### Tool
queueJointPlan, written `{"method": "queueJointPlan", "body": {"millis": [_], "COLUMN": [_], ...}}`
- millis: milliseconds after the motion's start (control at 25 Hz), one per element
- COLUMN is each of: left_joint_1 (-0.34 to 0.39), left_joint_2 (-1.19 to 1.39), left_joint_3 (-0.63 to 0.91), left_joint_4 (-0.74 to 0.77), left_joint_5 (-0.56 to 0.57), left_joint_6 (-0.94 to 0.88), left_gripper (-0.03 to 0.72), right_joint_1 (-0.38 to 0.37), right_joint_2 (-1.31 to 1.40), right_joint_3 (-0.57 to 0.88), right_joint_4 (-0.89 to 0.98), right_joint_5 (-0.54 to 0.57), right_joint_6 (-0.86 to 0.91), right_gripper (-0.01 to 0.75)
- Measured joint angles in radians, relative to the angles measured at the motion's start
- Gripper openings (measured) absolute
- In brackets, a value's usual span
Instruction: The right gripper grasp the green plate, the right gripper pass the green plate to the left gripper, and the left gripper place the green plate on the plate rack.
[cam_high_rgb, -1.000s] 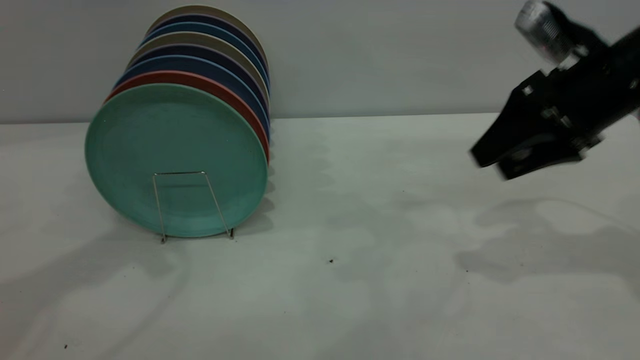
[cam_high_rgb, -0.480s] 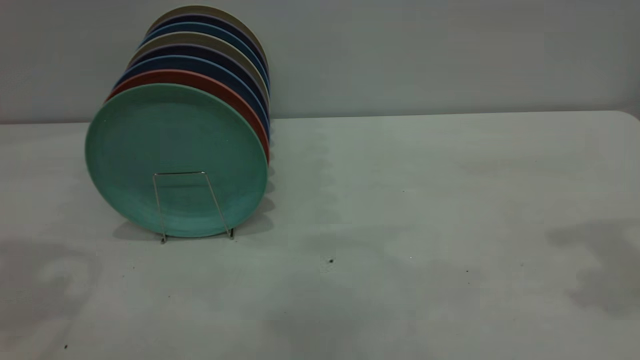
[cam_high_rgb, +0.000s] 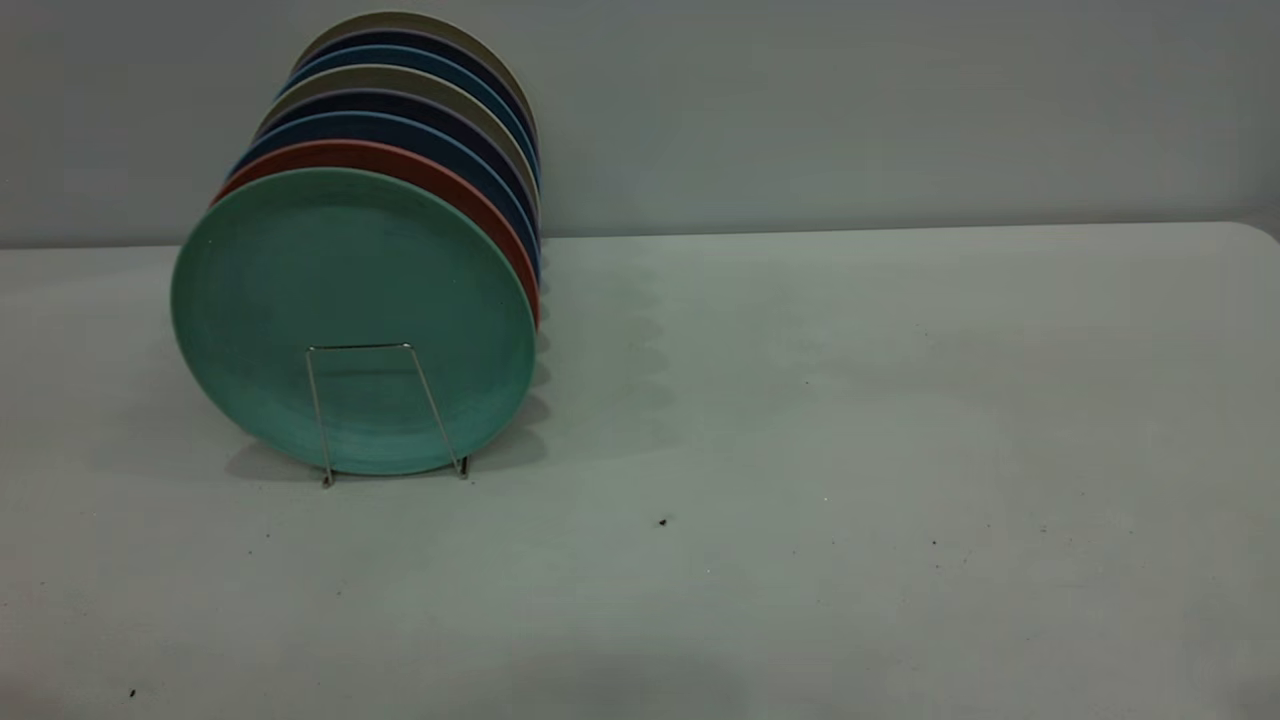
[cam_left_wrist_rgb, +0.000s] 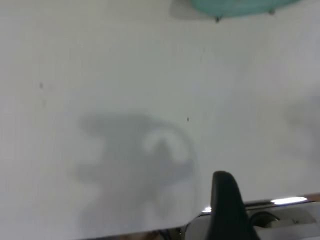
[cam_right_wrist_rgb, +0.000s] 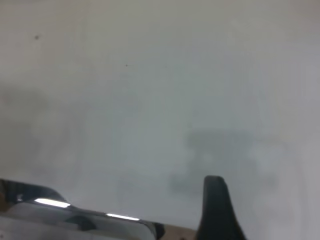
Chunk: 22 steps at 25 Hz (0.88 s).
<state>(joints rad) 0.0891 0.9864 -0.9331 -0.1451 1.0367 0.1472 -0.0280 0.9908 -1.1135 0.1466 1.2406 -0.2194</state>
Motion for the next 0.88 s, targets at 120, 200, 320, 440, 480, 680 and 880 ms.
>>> {"method": "queueJointPlan", "body": {"millis": [120, 200, 320, 440, 480, 680, 880], "left_joint_1": [0.0, 0.0, 0.0, 0.0, 0.0, 0.0, -0.007], "left_joint_2": [-0.103, -0.174, -0.29, -0.422, -0.46, -0.68, -0.86], "left_joint_3": [0.109, 0.181, 0.272, 0.352, 0.379, 0.422, 0.442], "left_joint_4": [0.0, 0.0, 0.004, 0.006, 0.006, 0.008, 0.052], "left_joint_5": [-0.037, -0.067, -0.077, -0.053, -0.039, 0.027, 0.081], "left_joint_6": [-0.004, -0.005, -0.005, -0.007, -0.007, -0.007, -0.019], "left_gripper": [0.471, 0.471, 0.471, 0.471, 0.471, 0.471, 0.471], "right_joint_1": [0.0, 0.0, 0.0, 0.0, 0.0, 0.029, 0.06], "right_joint_2": [-0.124, -0.2, -0.302, -0.401, -0.44, -0.662, -0.861], "right_joint_3": [0.092, 0.163, 0.266, 0.364, 0.399, 0.56, 0.635], "right_joint_4": [0.0, 0.001, 0.001, 0.005, 0.011, 0.031, 0.027], "right_joint_5": [0.0, 0.0, 0.0, 0.0, 0.0, -0.044, -0.086], "right_joint_6": [-0.013, -0.017, -0.018, -0.019, -0.019, -0.019, -0.019], "right_gripper": [0.534, 0.534, 0.534, 0.534, 0.534, 0.534, 0.534]}}
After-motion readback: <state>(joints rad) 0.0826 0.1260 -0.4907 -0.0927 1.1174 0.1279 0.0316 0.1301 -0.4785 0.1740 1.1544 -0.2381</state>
